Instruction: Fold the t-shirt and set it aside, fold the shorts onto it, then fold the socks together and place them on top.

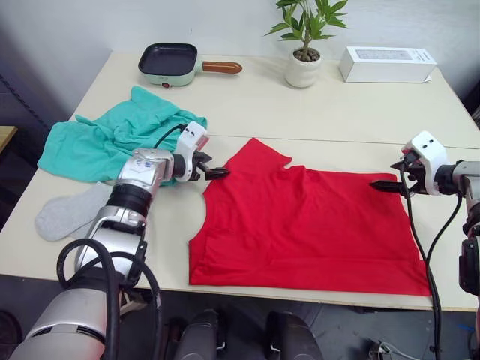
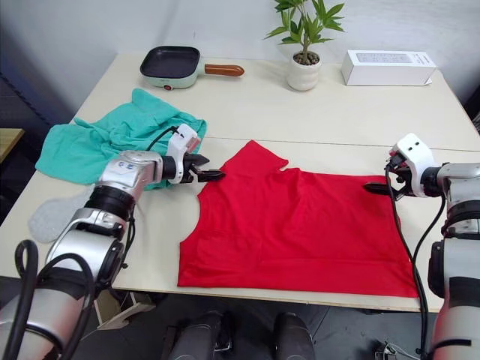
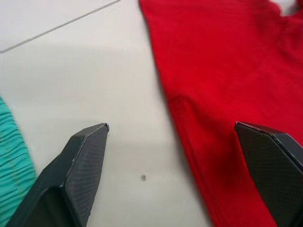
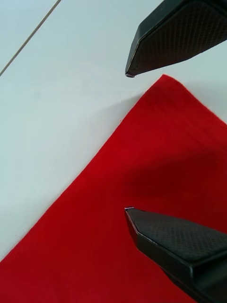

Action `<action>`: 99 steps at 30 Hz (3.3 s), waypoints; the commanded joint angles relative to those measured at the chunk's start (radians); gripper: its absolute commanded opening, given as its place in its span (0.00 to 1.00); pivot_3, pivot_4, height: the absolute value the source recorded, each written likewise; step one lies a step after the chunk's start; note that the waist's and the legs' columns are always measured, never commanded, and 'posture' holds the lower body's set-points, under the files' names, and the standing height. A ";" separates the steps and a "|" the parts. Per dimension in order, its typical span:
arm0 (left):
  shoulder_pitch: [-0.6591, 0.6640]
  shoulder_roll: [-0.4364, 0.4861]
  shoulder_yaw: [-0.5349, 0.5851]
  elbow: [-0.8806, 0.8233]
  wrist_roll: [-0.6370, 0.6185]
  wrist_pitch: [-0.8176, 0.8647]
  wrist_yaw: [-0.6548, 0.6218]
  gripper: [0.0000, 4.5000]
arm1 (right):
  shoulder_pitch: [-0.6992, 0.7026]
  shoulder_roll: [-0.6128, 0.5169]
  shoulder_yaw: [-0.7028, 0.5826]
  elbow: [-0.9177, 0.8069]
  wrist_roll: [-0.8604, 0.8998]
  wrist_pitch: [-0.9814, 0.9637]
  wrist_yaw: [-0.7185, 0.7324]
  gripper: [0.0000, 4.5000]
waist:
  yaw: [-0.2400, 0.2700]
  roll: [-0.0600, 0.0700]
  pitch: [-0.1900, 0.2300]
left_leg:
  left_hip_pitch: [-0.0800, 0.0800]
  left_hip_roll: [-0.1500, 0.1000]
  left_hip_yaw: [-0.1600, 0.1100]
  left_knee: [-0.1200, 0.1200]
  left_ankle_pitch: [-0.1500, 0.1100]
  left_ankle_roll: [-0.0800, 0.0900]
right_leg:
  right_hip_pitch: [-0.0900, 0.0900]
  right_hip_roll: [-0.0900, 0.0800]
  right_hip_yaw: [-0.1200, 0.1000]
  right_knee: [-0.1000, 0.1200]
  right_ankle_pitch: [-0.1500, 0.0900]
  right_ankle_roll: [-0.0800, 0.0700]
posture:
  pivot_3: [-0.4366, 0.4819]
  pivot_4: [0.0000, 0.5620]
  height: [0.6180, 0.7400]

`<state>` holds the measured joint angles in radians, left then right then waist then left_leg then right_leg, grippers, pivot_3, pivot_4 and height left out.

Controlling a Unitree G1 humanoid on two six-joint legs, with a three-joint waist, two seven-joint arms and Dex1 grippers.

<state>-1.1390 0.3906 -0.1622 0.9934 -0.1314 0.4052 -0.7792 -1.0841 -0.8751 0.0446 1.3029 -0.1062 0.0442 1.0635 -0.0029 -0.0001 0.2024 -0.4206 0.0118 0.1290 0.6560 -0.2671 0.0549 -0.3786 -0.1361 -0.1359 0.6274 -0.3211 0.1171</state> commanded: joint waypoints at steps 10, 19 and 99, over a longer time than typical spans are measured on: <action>-0.105 -0.088 0.053 0.231 0.093 -0.103 0.010 0.99 | -0.063 0.026 -0.044 0.042 -0.034 0.079 -0.106 1.00 | -0.001 0.000 0.000 | 0.000 0.000 0.000 0.003 0.000 0.000 | 0.000 0.000 0.000 0.003 0.000 0.000 | 0.48 0.27 1.00; -0.103 -0.102 0.055 0.243 0.140 -0.104 -0.011 1.00 | -0.038 0.030 -0.070 0.048 -0.040 0.115 -0.151 0.41 | 0.000 0.000 0.000 | 0.000 0.000 0.000 0.003 0.000 0.000 | 0.000 -0.001 0.000 0.004 0.000 0.000 | 0.48 0.27 1.00; 0.368 0.108 0.100 -0.739 0.048 -0.011 -0.152 0.00 | 0.205 -0.065 -0.331 -0.079 0.221 -0.078 0.115 0.01 | -0.025 0.000 0.000 | 0.001 0.000 -0.001 0.007 0.000 0.000 | 0.000 -0.001 0.003 0.010 0.000 0.000 | 0.48 0.27 1.00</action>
<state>-0.7834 0.4772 -0.0690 0.3434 -0.0658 0.3707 -0.9244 -0.8943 -0.9034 -0.2562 1.2610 0.0803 -0.0385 1.1492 -0.0282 0.0003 0.2021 -0.4197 0.0122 0.1276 0.6629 -0.2672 0.0552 -0.3784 -0.1372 -0.1320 0.6369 -0.3208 0.1174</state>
